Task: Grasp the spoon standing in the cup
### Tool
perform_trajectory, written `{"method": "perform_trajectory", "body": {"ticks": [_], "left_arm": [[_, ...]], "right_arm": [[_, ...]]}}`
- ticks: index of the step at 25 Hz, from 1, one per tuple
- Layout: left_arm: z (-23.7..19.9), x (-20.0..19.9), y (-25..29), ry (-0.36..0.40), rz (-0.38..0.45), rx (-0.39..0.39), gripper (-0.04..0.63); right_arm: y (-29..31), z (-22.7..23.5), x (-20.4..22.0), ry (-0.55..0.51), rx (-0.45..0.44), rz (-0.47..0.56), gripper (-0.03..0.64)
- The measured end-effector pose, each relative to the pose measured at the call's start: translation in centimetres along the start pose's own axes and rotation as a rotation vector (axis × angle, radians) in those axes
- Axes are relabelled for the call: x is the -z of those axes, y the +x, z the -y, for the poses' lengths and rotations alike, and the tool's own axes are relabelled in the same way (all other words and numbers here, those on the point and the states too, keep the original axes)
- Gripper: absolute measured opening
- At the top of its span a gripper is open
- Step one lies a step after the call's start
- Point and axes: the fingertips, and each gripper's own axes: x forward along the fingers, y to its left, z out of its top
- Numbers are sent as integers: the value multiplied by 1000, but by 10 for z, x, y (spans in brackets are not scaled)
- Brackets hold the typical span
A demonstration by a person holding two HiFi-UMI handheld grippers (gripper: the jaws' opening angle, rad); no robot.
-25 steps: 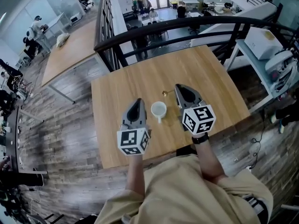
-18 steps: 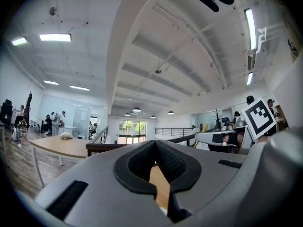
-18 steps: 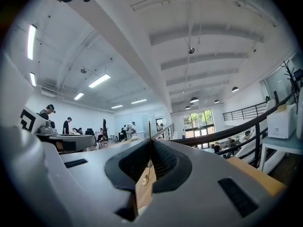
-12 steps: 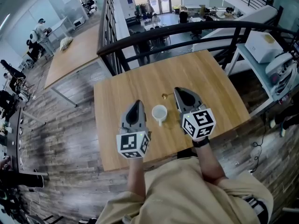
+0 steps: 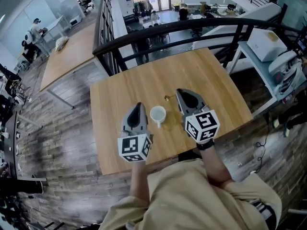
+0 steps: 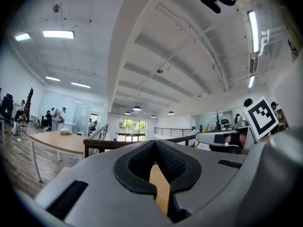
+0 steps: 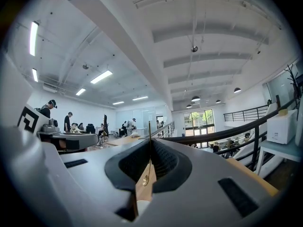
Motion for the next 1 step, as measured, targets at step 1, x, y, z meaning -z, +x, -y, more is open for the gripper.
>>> {"method": "perform_trajectory", "body": {"ticks": [1], "left_arm": [[-1, 3, 1, -4, -4, -2, 11]], "right_arm": [[2, 0, 1, -5, -2, -4, 15]]}}
